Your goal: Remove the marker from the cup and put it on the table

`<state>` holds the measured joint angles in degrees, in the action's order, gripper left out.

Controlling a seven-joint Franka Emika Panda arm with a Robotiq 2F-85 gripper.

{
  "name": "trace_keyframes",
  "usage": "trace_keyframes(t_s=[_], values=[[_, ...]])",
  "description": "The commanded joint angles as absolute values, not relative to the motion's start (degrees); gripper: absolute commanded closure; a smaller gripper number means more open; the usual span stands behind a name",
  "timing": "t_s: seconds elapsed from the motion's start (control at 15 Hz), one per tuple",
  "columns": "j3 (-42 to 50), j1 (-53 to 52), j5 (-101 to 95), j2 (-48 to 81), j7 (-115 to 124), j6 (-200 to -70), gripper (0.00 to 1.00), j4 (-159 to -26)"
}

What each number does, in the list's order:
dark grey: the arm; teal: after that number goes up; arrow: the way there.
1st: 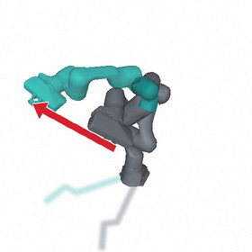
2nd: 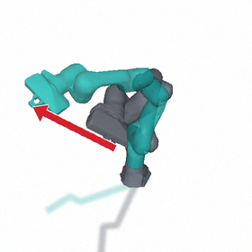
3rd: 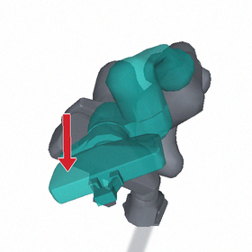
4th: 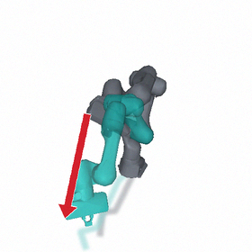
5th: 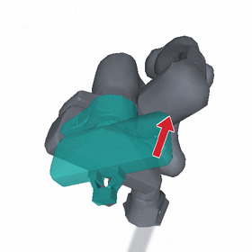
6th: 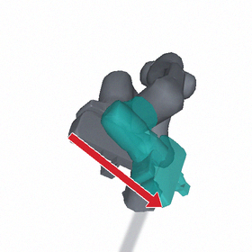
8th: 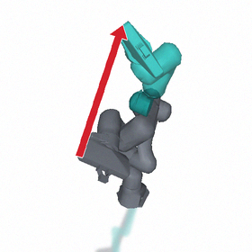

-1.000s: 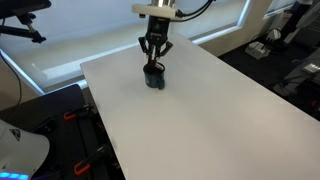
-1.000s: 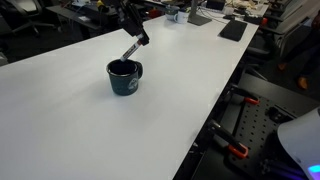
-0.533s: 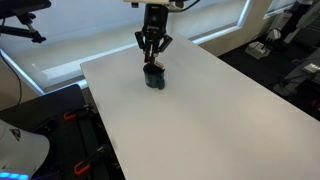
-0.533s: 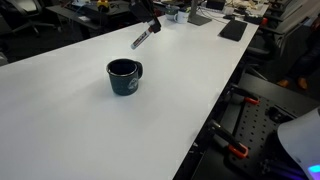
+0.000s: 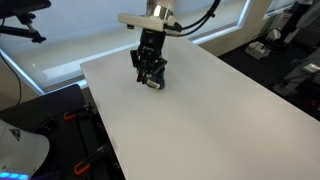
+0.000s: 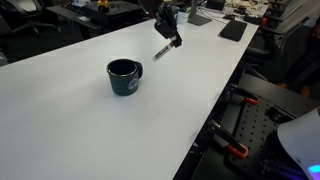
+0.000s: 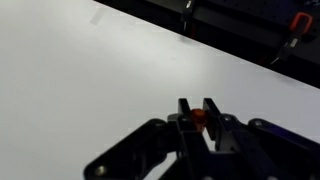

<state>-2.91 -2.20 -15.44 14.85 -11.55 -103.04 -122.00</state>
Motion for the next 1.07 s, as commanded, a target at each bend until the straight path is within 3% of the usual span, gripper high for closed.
trace_keyframes(t_s=[0.0,0.93,1.0], values=[[-2.30,-0.68,-12.86,13.62,-11.32,-107.23,0.95,-126.87],[-3.65,2.92,3.01,27.75,-19.69,-113.61,0.93,-122.78],[-3.79,3.19,3.84,28.19,-20.31,-113.59,0.57,-122.45]])
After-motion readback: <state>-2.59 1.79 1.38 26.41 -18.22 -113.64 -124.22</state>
